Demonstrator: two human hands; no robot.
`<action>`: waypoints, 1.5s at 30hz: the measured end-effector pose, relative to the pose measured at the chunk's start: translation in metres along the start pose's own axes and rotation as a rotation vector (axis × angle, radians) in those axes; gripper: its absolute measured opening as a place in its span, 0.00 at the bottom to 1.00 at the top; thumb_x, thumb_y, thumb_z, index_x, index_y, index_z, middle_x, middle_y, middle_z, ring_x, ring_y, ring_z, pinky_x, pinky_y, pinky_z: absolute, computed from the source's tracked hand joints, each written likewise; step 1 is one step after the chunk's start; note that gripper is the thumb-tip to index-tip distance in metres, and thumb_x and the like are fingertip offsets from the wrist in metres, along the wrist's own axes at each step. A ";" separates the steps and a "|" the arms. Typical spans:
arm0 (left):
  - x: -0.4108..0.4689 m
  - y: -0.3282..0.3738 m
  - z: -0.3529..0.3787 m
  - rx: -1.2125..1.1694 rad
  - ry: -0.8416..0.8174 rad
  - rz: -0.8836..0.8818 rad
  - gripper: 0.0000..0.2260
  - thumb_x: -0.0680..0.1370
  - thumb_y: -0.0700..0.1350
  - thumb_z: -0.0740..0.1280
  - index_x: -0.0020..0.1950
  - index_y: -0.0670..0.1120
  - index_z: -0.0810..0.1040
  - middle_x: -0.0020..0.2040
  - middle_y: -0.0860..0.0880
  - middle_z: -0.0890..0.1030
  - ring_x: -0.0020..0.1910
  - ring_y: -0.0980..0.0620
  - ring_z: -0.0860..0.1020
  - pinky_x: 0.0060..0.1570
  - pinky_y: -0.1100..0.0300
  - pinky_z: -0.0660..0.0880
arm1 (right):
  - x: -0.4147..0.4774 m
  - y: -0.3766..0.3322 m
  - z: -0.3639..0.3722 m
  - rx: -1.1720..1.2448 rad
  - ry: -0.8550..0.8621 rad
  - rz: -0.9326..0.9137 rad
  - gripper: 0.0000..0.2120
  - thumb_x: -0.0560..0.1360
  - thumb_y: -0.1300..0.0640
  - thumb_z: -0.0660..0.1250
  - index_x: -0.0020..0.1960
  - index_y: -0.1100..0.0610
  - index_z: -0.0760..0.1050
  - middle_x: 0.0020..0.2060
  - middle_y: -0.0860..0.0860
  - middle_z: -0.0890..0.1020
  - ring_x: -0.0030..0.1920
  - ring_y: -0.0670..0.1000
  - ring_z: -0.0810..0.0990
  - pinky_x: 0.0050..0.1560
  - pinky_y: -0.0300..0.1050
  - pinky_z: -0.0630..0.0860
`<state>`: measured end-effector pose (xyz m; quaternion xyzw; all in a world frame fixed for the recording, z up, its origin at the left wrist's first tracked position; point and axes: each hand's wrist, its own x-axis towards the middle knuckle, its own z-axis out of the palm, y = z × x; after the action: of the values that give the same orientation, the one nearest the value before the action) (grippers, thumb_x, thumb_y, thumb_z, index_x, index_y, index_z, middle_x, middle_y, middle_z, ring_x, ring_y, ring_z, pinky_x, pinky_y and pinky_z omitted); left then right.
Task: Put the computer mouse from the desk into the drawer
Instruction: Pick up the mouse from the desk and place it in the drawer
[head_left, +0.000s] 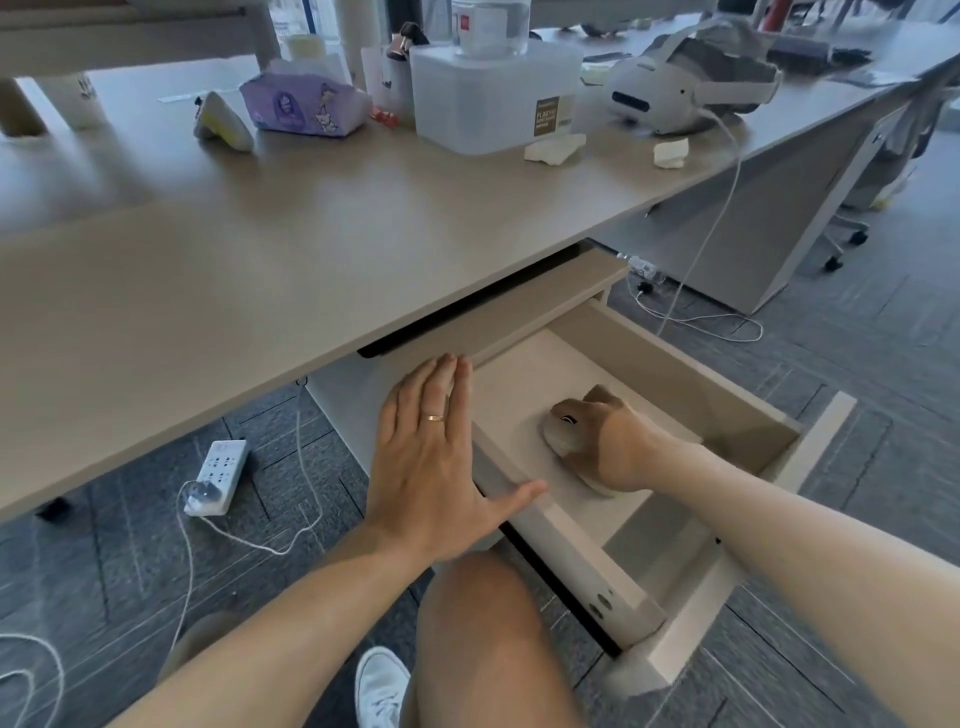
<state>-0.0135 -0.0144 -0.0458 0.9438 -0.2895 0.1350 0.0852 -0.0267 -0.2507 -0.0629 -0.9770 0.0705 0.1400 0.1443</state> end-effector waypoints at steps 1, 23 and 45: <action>0.000 0.000 0.000 -0.001 -0.002 -0.002 0.59 0.68 0.82 0.56 0.82 0.38 0.54 0.81 0.40 0.62 0.79 0.42 0.58 0.77 0.43 0.57 | 0.000 0.000 0.002 -0.008 0.001 0.002 0.29 0.71 0.42 0.66 0.71 0.45 0.69 0.63 0.54 0.71 0.58 0.59 0.77 0.59 0.49 0.74; 0.000 0.002 -0.002 0.035 -0.018 -0.007 0.58 0.69 0.82 0.54 0.82 0.38 0.53 0.81 0.39 0.61 0.80 0.41 0.58 0.77 0.43 0.56 | 0.004 0.032 -0.011 -0.034 -0.023 -0.007 0.36 0.73 0.59 0.67 0.78 0.43 0.61 0.75 0.55 0.62 0.68 0.61 0.74 0.65 0.48 0.72; 0.001 0.006 -0.013 0.024 -0.070 -0.030 0.62 0.65 0.86 0.48 0.83 0.40 0.49 0.83 0.41 0.57 0.80 0.43 0.55 0.78 0.45 0.53 | -0.142 0.005 0.012 0.419 0.748 0.208 0.32 0.79 0.48 0.64 0.80 0.47 0.55 0.81 0.48 0.51 0.80 0.48 0.45 0.77 0.52 0.45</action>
<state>-0.0193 -0.0164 -0.0323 0.9532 -0.2762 0.1041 0.0659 -0.1662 -0.2379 -0.0337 -0.8979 0.2426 -0.2270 0.2888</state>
